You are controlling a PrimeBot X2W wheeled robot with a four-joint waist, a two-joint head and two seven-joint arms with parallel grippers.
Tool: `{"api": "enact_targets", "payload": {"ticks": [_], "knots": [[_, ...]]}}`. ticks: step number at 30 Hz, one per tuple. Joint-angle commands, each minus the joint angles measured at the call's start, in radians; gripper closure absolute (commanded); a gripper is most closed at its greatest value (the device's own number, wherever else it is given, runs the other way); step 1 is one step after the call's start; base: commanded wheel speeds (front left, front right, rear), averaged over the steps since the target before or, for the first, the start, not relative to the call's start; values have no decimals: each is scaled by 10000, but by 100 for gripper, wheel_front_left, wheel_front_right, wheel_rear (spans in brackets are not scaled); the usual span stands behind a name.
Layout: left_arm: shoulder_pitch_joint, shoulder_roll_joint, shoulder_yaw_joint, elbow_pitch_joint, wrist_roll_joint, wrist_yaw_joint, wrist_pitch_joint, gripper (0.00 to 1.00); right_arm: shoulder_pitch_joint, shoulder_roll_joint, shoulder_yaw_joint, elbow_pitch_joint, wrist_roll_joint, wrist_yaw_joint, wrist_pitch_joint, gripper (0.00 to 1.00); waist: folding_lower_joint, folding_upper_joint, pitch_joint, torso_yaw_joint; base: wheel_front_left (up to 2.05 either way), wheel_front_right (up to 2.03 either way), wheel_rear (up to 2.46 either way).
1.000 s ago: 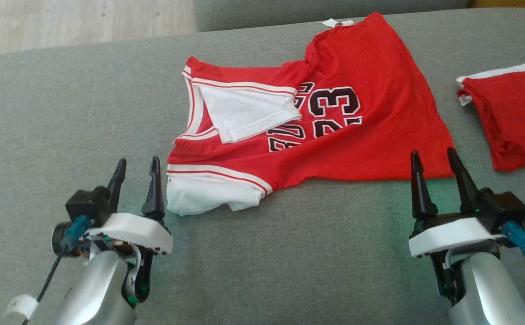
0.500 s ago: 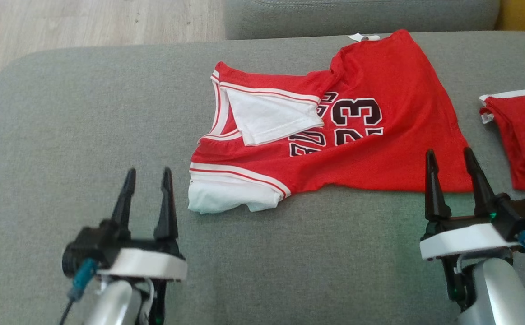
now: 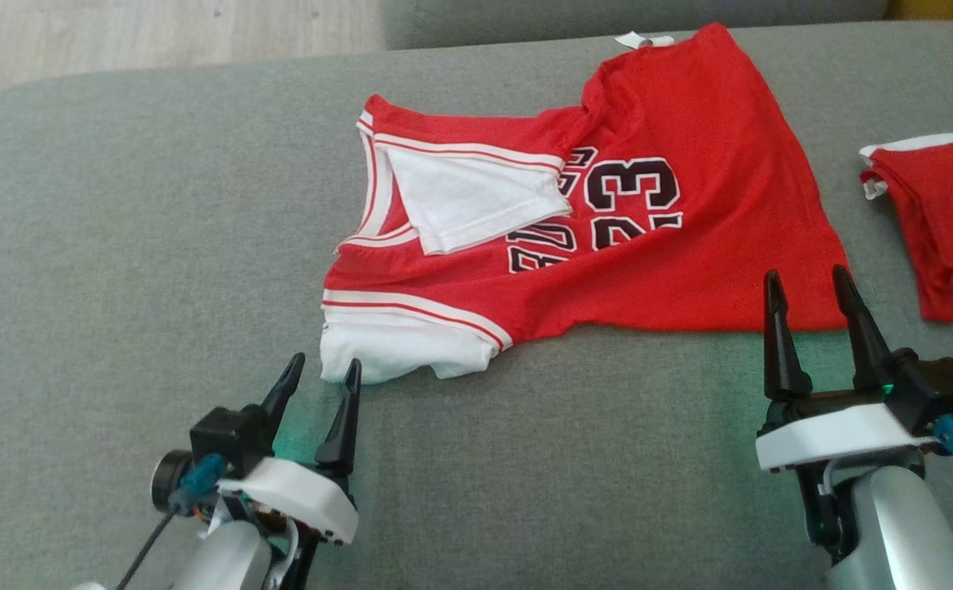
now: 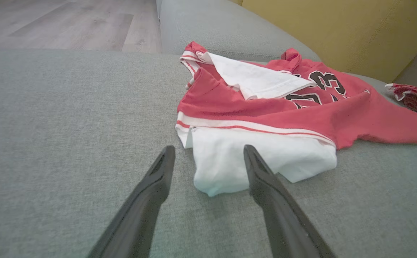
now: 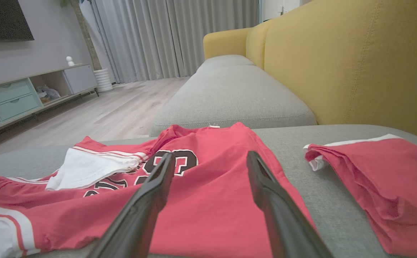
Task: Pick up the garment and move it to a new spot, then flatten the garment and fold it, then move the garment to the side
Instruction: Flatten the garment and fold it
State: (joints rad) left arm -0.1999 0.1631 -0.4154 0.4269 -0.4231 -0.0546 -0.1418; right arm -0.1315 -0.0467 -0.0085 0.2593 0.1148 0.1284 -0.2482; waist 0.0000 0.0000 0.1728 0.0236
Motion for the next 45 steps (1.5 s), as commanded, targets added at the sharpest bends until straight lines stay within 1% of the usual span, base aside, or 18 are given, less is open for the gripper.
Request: {"api": "enact_targets", "payload": {"ticks": [1,6,15,16,17,18,23,28,33,39,45], "knots": [[-528,169,315,-191,-81,-53,-54,0,-294,-35,236,-265,45,23,-135,0,0,0,78,-75,0,0,0],[-839,135,260,492,-172,-90,99,0,-350,-35,219,-238,43,23,-136,0,0,0,227,-200,0,0,0],[-1168,53,69,1147,-390,-307,315,0,-454,-35,231,-181,40,23,-136,0,0,0,366,-271,0,0,0],[-1192,41,22,1195,-430,-356,343,14,-462,-35,225,-159,39,23,-136,0,0,0,373,-274,0,0,0],[-1214,30,-32,1224,-465,-405,358,86,-473,-35,219,-137,37,23,-136,0,0,0,376,-277,0,0,0],[-1229,26,-94,1228,-489,-450,358,100,-482,-35,213,-118,36,23,-136,0,0,0,376,-281,0,0,0],[-1256,122,-206,1145,-572,-547,221,100,-478,-35,52,10,-4,23,-136,0,0,0,289,-261,0,0,0],[-1254,224,-38,706,-666,-508,-87,100,-453,-35,-232,395,-121,23,-136,0,0,0,171,-212,0,0,0],[-1263,389,173,-291,-694,-395,-451,100,-550,-35,-709,1376,-284,23,-20,0,0,0,68,-95,0,0,0],[-1119,391,281,-1567,-689,-214,-707,100,-1078,-35,-1620,2637,-430,23,340,0,0,0,69,34,0,0,0],[-944,397,141,-2275,-597,-124,-738,100,-1822,-35,-2203,4008,-743,23,398,0,0,0,141,123,0,0,0]]}}
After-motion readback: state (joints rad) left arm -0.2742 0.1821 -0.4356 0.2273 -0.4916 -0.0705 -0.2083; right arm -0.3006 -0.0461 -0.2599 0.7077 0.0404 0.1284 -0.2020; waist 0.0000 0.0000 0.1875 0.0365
